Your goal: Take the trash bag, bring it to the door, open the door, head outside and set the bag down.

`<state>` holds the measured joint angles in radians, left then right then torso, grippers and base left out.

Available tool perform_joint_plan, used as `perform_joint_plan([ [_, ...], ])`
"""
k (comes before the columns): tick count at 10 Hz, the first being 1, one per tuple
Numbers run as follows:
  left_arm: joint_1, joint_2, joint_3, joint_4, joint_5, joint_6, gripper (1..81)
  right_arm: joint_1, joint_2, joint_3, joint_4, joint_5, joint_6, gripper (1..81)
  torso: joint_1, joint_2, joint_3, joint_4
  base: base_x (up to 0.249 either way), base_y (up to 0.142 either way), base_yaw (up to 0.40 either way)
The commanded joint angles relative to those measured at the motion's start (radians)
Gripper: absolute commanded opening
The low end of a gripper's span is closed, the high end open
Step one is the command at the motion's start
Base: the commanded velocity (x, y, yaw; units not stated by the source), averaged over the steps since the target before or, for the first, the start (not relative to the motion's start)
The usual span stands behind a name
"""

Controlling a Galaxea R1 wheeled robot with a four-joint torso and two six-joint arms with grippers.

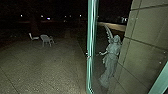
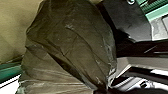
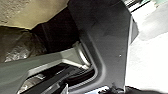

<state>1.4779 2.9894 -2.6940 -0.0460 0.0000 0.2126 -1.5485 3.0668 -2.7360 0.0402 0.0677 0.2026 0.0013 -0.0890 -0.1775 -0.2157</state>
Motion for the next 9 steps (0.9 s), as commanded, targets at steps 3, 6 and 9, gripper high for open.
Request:
perform_joint_plan([
  [3, -0.038, -0.01, -0.006, -0.002, 0.063, 0.005, 1.0, 0.029, 0.016, 0.012, -0.008, -0.063, -0.003, 81.1, 0.0, 0.001, 0.0, 0.0, 0.101, 0.0, 0.0],
  [6, -0.04, -0.009, -0.006, -0.002, 0.063, 0.005, 1.0, 0.03, 0.014, 0.012, -0.008, -0.063, -0.003, 81.1, 0.0, 0.001, 0.0, 0.0, 0.095, 0.0, 0.0],
  [9, -0.04, -0.009, -0.006, -0.002, 0.063, 0.004, 1.0, 0.029, 0.016, 0.012, -0.008, -0.063, -0.003, 81.1, 0.0, 0.001, 0.0, 0.0, 0.091, 0.0, 0.0],
])
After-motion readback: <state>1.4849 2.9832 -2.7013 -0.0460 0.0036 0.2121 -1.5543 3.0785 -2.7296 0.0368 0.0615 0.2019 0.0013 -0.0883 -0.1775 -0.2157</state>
